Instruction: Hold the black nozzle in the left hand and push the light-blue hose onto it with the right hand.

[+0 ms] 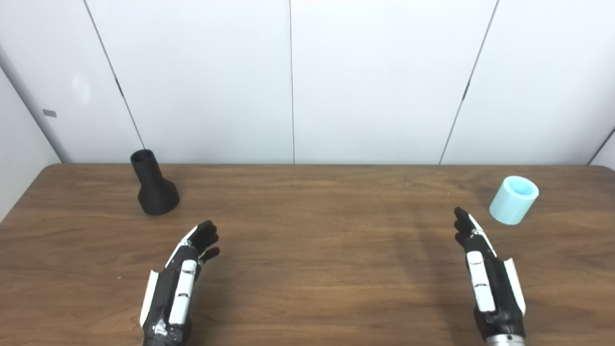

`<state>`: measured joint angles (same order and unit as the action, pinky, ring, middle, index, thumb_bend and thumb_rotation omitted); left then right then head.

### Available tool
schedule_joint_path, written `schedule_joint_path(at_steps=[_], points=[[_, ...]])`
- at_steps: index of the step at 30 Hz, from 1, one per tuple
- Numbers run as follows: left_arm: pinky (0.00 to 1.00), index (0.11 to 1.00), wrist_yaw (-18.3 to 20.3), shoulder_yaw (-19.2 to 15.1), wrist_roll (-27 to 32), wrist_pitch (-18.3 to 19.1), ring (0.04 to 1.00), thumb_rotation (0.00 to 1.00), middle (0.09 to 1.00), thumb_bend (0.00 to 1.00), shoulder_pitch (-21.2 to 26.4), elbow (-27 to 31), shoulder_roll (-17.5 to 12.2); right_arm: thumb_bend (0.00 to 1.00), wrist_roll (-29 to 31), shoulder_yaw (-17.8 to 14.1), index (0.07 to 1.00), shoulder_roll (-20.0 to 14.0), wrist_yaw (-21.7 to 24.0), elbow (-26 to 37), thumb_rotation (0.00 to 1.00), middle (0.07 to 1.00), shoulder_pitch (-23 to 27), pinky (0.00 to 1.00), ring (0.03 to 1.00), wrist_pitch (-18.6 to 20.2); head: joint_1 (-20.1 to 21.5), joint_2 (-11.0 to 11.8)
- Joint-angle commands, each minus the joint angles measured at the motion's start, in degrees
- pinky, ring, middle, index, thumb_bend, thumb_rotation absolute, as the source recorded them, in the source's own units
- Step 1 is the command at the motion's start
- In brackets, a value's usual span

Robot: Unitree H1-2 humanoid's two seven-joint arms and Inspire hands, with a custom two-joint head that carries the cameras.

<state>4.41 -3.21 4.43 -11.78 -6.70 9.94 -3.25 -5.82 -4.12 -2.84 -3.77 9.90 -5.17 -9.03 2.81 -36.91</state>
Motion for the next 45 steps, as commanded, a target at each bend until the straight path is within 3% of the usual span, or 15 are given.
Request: schedule_joint_path(at_steps=[1, 17, 20, 26, 31, 36, 42, 45], points=[[0.82, 0.848, -0.55, -0.19, 0.59, -1.90, 0.861, 0.78, 0.866, 0.19, 0.47, 0.98, 0.35, 0.17, -0.01, -0.30, 0.884, -0.34, -0.25, 2.12, 0.98, 0.945, 0.70, 0.94, 0.947, -1.32, 0.03, -0.07], [0.82, 0.855, -0.14, -0.02, 0.44, -1.64, 0.867, 0.80, 0.872, 0.19, 0.56, 0.93, 0.07, 0.17, 0.60, -0.43, 0.886, -0.35, -0.17, 1.81, 0.99, 0.942, 0.79, 0.94, 0.940, -1.19, -1.19, -0.10], [0.82, 0.858, -0.08, 0.30, 0.01, -1.77, 0.870, 0.79, 0.876, 0.18, 0.72, 0.83, 0.18, 0.17, 0.75, -0.52, 0.887, -0.60, -0.04, 1.94, 0.99, 0.946, 0.85, 0.95, 0.948, -1.03, -4.04, -0.16], [0.81, 0.867, -0.31, 2.55, -2.13, 0.29, 0.879, 0.78, 0.890, 0.20, 0.60, 2.68, 1.58, 0.15, 3.18, -2.12, 0.897, -2.61, 0.88, 0.98, 1.00, 0.951, 1.20, 0.96, 0.961, -1.59, -15.00, 0.08], [0.82, 0.863, -2.05, 4.58, -5.81, 0.98, 0.875, 0.90, 0.882, 0.20, 0.85, 3.03, 3.68, 0.15, 6.46, -3.07, 0.911, -4.13, 2.26, 2.65, 1.00, 0.966, 1.54, 1.00, 0.992, -0.14, -20.77, 0.33], [0.80, 0.849, -3.18, 5.51, -8.18, 0.34, 0.862, 0.92, 0.869, 0.24, 1.54, 2.20, 4.91, 0.15, 7.08, -3.13, 0.866, -4.47, 2.23, 6.15, 0.95, 0.924, 1.70, 0.89, 0.939, 3.48, -23.82, 0.38], [0.78, 0.841, -3.64, 5.86, -8.78, 1.30, 0.851, 0.92, 0.861, 0.26, 1.55, 2.75, 5.05, 0.16, 6.12, -2.62, 0.814, -4.03, 2.02, 10.04, 0.90, 0.879, 1.68, 0.73, 0.872, 6.94, -23.43, 0.32], [0.78, 0.844, -3.47, 5.80, -8.35, 1.22, 0.853, 0.92, 0.864, 0.26, 1.54, 2.77, 4.70, 0.17, 5.87, -2.16, 0.804, -3.65, 1.98, 11.36, 0.89, 0.872, 1.73, 0.72, 0.864, 8.12, -23.04, 0.45]])
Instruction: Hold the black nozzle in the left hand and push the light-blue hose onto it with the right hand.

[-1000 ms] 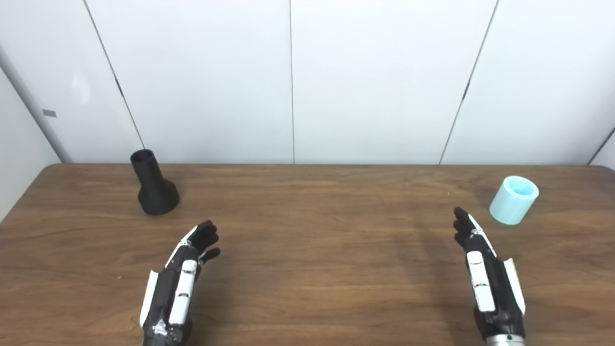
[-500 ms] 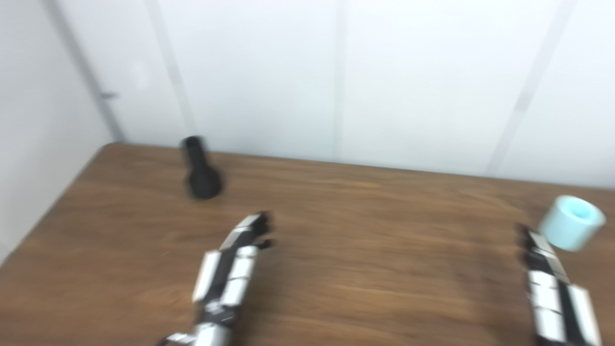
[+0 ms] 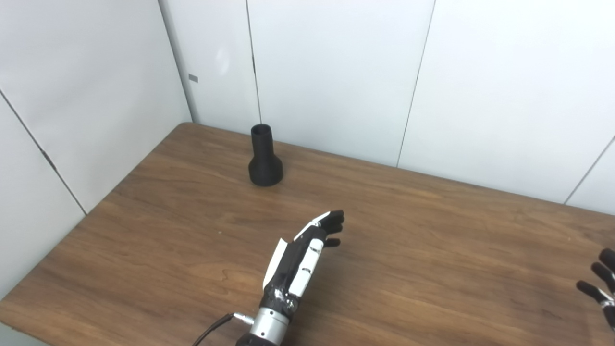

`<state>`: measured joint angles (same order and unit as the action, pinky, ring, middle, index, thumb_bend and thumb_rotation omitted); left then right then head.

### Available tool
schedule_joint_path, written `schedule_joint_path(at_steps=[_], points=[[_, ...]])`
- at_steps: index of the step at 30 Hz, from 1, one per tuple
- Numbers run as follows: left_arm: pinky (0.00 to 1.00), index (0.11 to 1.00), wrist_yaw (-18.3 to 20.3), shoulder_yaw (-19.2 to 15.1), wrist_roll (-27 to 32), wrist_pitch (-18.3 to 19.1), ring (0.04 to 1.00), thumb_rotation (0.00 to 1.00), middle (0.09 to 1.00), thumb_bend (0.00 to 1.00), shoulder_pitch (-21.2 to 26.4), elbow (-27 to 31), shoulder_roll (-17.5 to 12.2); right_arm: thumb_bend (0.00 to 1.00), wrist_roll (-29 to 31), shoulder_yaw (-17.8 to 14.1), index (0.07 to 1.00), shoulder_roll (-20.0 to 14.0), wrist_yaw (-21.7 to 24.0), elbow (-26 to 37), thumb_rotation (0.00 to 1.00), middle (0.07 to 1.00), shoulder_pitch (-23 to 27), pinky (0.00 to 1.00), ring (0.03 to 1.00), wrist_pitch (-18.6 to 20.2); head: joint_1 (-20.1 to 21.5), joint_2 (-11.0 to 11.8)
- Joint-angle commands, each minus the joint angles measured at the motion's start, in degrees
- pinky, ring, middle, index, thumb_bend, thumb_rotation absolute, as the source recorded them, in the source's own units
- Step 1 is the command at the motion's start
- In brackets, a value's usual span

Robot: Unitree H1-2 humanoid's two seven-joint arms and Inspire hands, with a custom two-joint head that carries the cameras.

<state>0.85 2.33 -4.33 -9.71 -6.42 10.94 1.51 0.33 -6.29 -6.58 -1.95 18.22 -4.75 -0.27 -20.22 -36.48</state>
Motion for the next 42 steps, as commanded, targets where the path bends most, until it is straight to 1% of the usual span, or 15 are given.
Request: schedule_joint_path(at_steps=[1, 8, 9, 11, 13, 14, 15, 17, 19, 23, 26, 32, 38, 40, 42], points=[[0.78, 0.842, 0.11, 0.23, 0.56, -0.90, 0.852, 0.92, 0.863, 0.27, 1.25, 1.74, -0.10, 0.17, -0.36, 0.14, 0.799, 0.19, 0.12, 3.37, 0.88, 0.871, 1.32, 0.71, 0.864, -0.34, -0.02, 0.11], [0.79, 0.841, 0.21, 0.46, 0.17, -1.09, 0.857, 0.90, 0.865, 0.28, 1.16, 1.74, -0.46, 0.10, -1.53, 1.10, 0.784, 0.94, 0.09, 7.67, 0.91, 0.864, 1.35, 0.67, 0.856, 4.08, 0.01, 0.33], [0.79, 0.847, 0.07, 0.48, -0.35, -1.25, 0.861, 0.86, 0.869, 0.28, 1.19, 1.61, -0.55, 0.10, -1.77, 1.17, 0.774, 1.14, -0.01, 8.20, 0.92, 0.859, 1.41, 0.66, 0.853, 4.71, 0.01, 0.33], [0.80, 0.846, -0.60, 0.41, -1.55, -1.21, 0.859, 0.69, 0.866, 0.30, 1.16, 1.52, -0.45, 0.09, -2.17, 1.24, 0.762, 1.47, -0.16, 8.93, 0.91, 0.855, 1.51, 0.66, 0.853, 5.68, 0.06, 0.27], [0.75, 0.848, -2.50, 0.03, -4.04, -0.07, 0.821, 0.48, 0.838, 0.41, 0.87, 2.10, 0.59, 0.08, -2.24, 1.30, 0.766, 1.71, -0.15, 9.51, 0.91, 0.858, 1.61, 0.68, 0.862, 6.49, 0.06, 0.27], [0.74, 0.848, -3.99, -0.52, -4.74, 0.04, 0.811, 0.44, 0.831, 0.44, 0.79, 2.05, 1.62, 0.08, -2.32, 1.39, 0.767, 1.81, -0.11, 9.80, 0.91, 0.860, 1.66, 0.68, 0.863, 6.94, 0.00, 0.36], [0.74, 0.874, -5.43, -1.06, -5.19, -0.58, 0.795, 0.34, 0.816, 0.54, 0.81, 1.65, 2.45, 0.08, -2.43, 1.50, 0.775, 1.92, -0.07, 10.02, 0.91, 0.866, 1.71, 0.70, 0.870, 7.20, 0.08, 0.58], [0.79, 0.926, -7.32, -1.90, -5.79, -1.63, 0.813, 0.25, 0.832, 0.61, 0.91, 0.87, 3.30, 0.07, -2.77, 1.72, 0.781, 2.09, -0.08, 10.26, 0.92, 0.869, 1.76, 0.69, 0.869, 7.47, 0.17, 0.70], [0.86, 0.983, -9.53, -3.22, -7.74, -1.34, 0.893, 0.21, 0.902, 0.66, 0.96, 0.45, 3.73, 0.05, -3.08, 1.89, 0.781, 2.16, -0.10, 10.43, 0.93, 0.870, 1.83, 0.68, 0.864, 7.46, 0.23, 0.73], [0.93, 1.000, -12.81, -6.12, -9.81, -1.15, 0.944, 0.21, 0.961, 0.79, 1.77, -1.55, 3.36, 0.03, -3.29, 1.78, 0.773, 2.45, -0.40, 10.58, 0.95, 0.862, 1.95, 0.68, 0.858, 7.73, -0.12, 1.20], [0.94, 1.000, -13.65, -7.19, -10.60, -0.79, 0.959, 0.24, 0.975, 0.84, 2.57, -2.30, 2.29, 0.03, -3.15, 1.74, 0.767, 2.41, -0.35, 10.41, 0.95, 0.858, 1.92, 0.68, 0.857, 7.62, -0.58, 1.49], [0.99, 1.000, -13.52, -9.59, -7.98, 3.09, 0.994, 0.14, 0.995, 0.84, 4.26, 0.83, 0.40, 0.00, -2.35, 1.35, 0.796, 1.60, 0.15, 9.77, 0.99, 0.882, 2.21, 0.72, 0.884, 6.61, -1.90, 1.75], [0.94, 1.000, -14.83, -12.93, -9.50, 5.07, 0.970, 0.19, 0.981, 0.87, 5.13, 2.16, -2.56, 0.00, -2.16, 0.87, 0.803, 0.94, 0.18, 9.59, 1.00, 0.879, 2.64, 0.72, 0.881, 7.32, -3.12, 1.99], [0.95, 1.000, -15.33, -13.83, -10.11, 2.72, 0.977, 0.20, 0.981, 0.86, 5.83, 0.68, -4.54, 0.00, -1.95, 0.75, 0.799, 0.67, 0.34, 9.56, 1.00, 0.881, 2.82, 0.73, 0.889, 7.33, -3.47, 1.93], [0.97, 1.000, -15.30, -14.81, -9.71, 2.90, 0.990, 0.21, 0.990, 0.86, 6.68, -0.01, -5.95, 0.00, -1.75, 0.58, 0.791, 0.46, 0.46, 9.42, 1.00, 0.878, 3.01, 0.71, 0.885, 7.27, -4.00, 1.99]])
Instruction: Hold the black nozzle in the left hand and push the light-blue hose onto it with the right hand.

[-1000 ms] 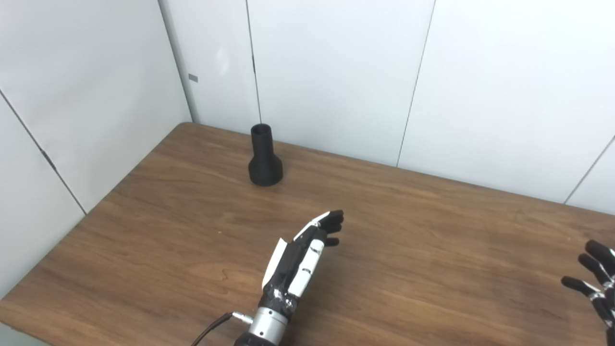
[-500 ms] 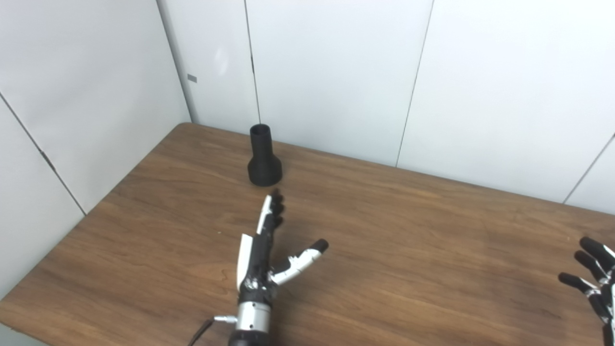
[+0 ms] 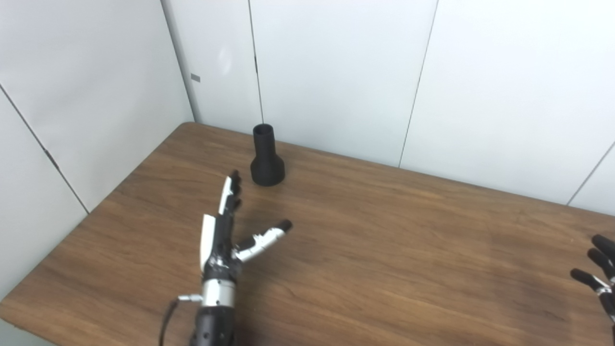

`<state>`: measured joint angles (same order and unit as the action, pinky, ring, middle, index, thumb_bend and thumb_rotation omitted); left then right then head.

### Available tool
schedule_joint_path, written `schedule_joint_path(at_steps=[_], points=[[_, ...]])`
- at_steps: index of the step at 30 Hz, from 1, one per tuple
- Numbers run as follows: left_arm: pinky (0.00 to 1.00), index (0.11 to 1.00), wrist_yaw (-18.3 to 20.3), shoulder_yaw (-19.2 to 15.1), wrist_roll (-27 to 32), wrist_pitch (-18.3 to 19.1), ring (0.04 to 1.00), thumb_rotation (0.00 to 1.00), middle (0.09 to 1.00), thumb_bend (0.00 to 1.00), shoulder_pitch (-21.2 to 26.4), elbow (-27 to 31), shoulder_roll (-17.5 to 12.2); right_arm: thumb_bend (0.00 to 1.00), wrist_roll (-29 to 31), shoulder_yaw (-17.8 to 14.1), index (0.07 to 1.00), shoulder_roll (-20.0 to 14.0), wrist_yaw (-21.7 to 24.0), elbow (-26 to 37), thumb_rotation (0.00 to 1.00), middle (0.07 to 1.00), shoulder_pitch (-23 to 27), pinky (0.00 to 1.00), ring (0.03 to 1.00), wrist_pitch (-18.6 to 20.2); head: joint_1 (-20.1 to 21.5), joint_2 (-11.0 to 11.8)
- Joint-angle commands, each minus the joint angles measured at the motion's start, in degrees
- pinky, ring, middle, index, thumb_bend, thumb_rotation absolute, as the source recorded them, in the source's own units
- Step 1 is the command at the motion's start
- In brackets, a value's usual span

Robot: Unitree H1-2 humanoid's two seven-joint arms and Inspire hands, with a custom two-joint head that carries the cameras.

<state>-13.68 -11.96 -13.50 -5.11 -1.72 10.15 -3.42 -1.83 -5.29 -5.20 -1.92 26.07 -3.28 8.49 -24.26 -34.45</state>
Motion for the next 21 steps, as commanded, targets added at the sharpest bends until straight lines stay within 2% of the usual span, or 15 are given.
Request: schedule_joint_path(at_steps=[1, 2, 6, 10, 15, 18, 21], points=[[0.99, 1.000, -0.70, -0.88, -0.62, -0.29, 0.995, 0.22, 0.992, 0.87, 2.36, 1.27, -1.39, 0.00, 0.33, -0.51, 0.792, -0.92, 0.38, 1.57, 1.00, 0.877, 1.59, 0.70, 0.884, -1.40, -0.13, -0.03], [0.99, 1.000, -0.69, -1.19, -1.15, 1.39, 0.998, 0.21, 0.995, 0.86, 2.82, 1.79, -1.80, 0.00, 0.21, -0.64, 0.784, -0.77, 0.18, 1.74, 0.99, 0.871, 1.62, 0.70, 0.877, -0.89, -0.48, 0.11], [0.99, 1.000, -0.96, -2.60, -2.63, 7.57, 1.000, 0.26, 0.992, 0.91, 5.53, 2.54, -3.34, 0.00, -0.27, -0.87, 0.766, -0.86, 0.09, 2.16, 0.85, 0.870, 1.60, 0.76, 0.892, -0.10, -1.57, 0.49], [0.99, 1.000, -0.60, -3.69, -2.60, 13.09, 1.000, 0.30, 1.000, 0.95, 7.97, 2.82, -4.27, 0.00, -0.70, -1.16, 0.765, -0.86, -0.13, 2.34, 0.81, 0.862, 1.50, 0.74, 0.887, 0.28, -2.13, 0.68], [0.94, 1.000, 1.25, -4.84, 0.50, 15.80, 1.000, 0.30, 1.000, 0.98, 10.52, 0.58, -6.35, 0.00, -0.77, -1.68, 0.759, -0.73, -0.32, 1.80, 0.79, 0.852, 1.63, 0.72, 0.874, 0.11, -2.64, 1.06], [0.92, 1.000, 3.01, -4.38, 1.03, 17.75, 1.000, 0.34, 1.000, 1.00, 11.87, -1.29, -8.60, 0.00, -0.76, -1.81, 0.745, -0.77, -0.23, 1.24, 0.78, 0.834, 1.78, 0.63, 0.843, -0.50, -2.82, 1.36], [0.91, 1.000, 3.71, -3.65, 0.46, 18.41, 1.000, 0.38, 1.000, 1.00, 13.34, -3.92, -10.88, 0.00, -0.60, -1.93, 0.734, -0.72, -0.23, 0.85, 0.77, 0.828, 1.83, 0.59, 0.831, -0.81, -2.81, 1.74]])
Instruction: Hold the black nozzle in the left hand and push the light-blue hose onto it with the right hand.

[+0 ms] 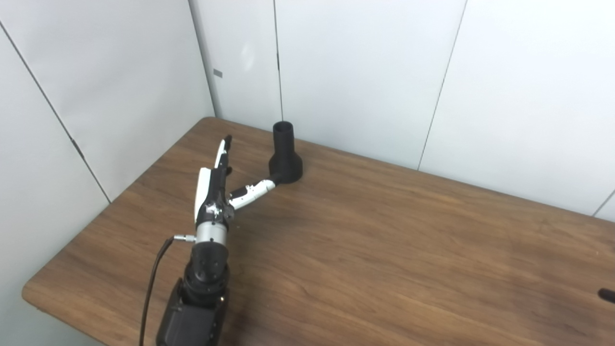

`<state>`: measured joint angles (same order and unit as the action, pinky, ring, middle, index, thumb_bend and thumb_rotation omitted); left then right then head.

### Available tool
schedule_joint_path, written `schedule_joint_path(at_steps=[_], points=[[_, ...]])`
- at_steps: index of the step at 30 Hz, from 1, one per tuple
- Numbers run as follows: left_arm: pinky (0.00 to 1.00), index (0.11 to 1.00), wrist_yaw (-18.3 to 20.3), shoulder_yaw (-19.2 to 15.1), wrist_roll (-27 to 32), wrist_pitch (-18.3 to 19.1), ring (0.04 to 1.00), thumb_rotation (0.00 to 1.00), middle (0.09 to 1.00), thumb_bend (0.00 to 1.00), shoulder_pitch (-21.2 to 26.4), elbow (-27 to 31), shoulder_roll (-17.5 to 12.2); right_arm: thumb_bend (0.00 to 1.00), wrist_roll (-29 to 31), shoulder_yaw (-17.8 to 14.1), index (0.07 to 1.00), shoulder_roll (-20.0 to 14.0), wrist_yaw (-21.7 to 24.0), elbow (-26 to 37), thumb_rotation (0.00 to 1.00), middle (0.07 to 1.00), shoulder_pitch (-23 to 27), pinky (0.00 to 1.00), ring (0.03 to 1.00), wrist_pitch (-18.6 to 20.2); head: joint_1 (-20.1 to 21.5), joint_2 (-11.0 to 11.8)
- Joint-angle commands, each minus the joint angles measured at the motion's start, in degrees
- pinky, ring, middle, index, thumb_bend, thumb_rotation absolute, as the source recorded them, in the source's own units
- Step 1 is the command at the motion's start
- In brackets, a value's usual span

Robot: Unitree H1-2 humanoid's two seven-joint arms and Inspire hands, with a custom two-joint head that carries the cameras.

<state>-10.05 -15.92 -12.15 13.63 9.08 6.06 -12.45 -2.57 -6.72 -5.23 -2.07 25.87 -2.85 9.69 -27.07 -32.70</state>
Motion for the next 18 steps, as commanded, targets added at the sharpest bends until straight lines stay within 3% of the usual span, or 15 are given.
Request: schedule_joint_path(at_steps=[1, 4, 10, 18], points=[[0.89, 1.000, -0.33, 0.47, -1.37, -0.36, 0.993, 0.41, 1.000, 1.00, 3.11, -0.84, -2.30, 0.00, 0.15, -0.51, 0.736, -0.67, -0.08, 1.06, 0.77, 0.828, 1.42, 0.60, 0.832, -1.81, 0.01, -0.01], [0.90, 1.000, -1.55, 0.76, -2.05, -0.60, 0.986, 0.44, 1.000, 1.00, 4.62, -3.39, -3.09, 0.00, 0.09, -0.66, 0.722, -0.79, -0.12, 0.68, 0.78, 0.822, 1.48, 0.58, 0.823, -2.26, -0.29, -0.16], [0.94, 1.000, -1.98, 1.18, -1.83, -1.79, 0.995, 0.41, 1.000, 1.00, 7.14, -7.71, -4.08, 0.02, 0.58, -0.97, 0.711, -1.24, 0.22, 0.15, 0.80, 0.813, 1.66, 0.51, 0.809, -2.48, -0.45, -0.26], [0.87, 1.000, -4.25, 4.14, -6.80, 2.46, 0.965, 0.43, 0.995, 1.00, 11.50, -15.14, -5.82, 0.02, 1.29, -1.10, 0.673, -1.50, 0.18, -0.01, 0.79, 0.789, 1.59, 0.38, 0.771, -2.68, -0.43, -0.02]])
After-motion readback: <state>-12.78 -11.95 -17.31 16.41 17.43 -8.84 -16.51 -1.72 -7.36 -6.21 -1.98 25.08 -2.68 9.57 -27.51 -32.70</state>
